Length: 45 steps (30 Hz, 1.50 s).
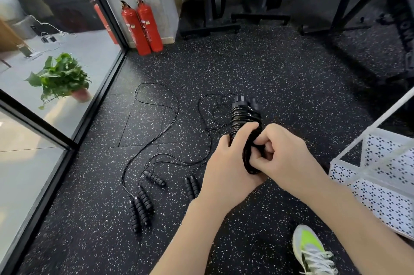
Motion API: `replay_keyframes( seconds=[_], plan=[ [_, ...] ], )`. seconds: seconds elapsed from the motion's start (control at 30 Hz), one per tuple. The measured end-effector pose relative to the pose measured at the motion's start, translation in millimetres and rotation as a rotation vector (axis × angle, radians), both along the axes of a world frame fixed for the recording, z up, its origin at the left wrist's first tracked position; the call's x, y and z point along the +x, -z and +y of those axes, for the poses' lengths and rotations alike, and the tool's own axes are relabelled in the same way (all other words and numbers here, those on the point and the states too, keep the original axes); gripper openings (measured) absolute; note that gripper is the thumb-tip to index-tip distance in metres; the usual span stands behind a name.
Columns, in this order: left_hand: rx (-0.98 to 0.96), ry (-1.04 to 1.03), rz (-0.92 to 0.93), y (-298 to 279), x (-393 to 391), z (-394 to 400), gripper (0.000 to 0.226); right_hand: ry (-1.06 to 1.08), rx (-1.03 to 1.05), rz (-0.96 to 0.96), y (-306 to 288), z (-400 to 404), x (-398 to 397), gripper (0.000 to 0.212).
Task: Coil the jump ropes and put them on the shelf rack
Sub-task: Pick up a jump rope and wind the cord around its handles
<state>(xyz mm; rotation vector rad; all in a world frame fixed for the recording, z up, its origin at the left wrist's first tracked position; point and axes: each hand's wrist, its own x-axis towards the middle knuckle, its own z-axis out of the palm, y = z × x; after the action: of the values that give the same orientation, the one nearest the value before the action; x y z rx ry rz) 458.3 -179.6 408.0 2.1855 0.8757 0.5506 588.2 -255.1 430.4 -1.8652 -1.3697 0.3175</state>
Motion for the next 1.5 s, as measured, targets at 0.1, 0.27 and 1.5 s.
replay_keyframes(
  seconds=[0.1,0.27,1.5],
  plan=[
    [-0.014,-0.022,-0.068,5,-4,1,0.094,-0.056,0.038,-0.098,0,0,3,0.009],
    [-0.049,-0.084,-0.13,5,-9,5,0.09,-0.223,0.082,-0.075,2,0,11,0.02],
    [0.642,-0.008,0.364,16,-31,24,0.062,-0.339,0.014,-0.279,27,-11,0,0.01]
  ],
)
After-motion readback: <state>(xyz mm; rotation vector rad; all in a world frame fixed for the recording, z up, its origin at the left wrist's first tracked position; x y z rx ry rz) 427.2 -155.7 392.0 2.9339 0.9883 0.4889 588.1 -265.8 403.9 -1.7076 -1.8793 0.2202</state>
